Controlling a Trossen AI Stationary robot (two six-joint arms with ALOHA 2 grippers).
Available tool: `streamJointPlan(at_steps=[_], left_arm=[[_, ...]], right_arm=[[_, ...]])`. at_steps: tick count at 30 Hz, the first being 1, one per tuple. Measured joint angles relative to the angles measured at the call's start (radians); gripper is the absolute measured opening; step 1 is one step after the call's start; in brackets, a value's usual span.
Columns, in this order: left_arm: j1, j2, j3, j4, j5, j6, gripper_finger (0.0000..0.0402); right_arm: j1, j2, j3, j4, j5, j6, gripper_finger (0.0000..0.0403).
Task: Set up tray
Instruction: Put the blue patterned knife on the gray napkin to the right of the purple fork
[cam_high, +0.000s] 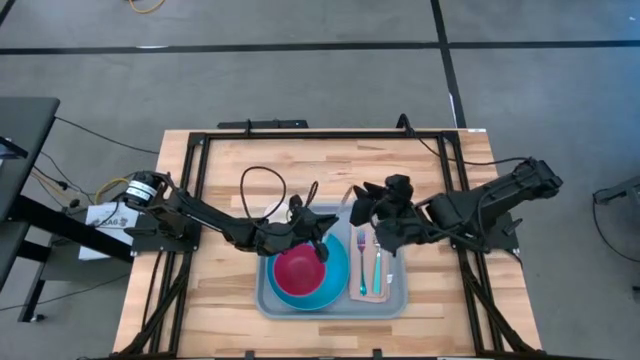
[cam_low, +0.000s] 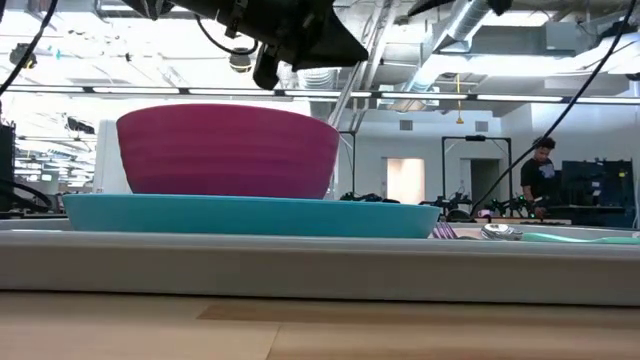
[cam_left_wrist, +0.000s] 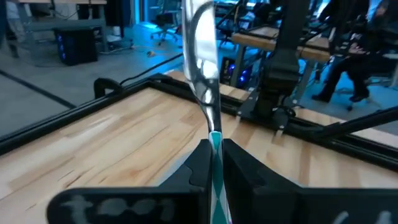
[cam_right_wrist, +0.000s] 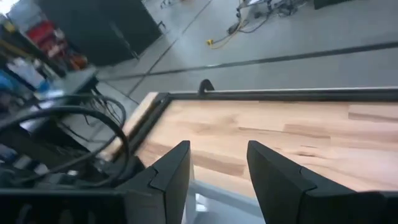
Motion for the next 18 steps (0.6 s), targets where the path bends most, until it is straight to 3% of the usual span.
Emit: streamJointPlan(at_steps=[6, 18], left_arm=[[-0.006, -0.002, 0.034, -0.069, -0.016, 0.016, 0.0006], [-0.004, -0.002, 0.038, -0.124, -0.079, 0.007, 0.0006]], right_arm=[[-0.057, 0.023, 0.000, 0.075, -0.141, -0.154, 0.0153], [-0.043, 0.024, -0.001, 0.144, -0.141, -0.238, 0.0153]])
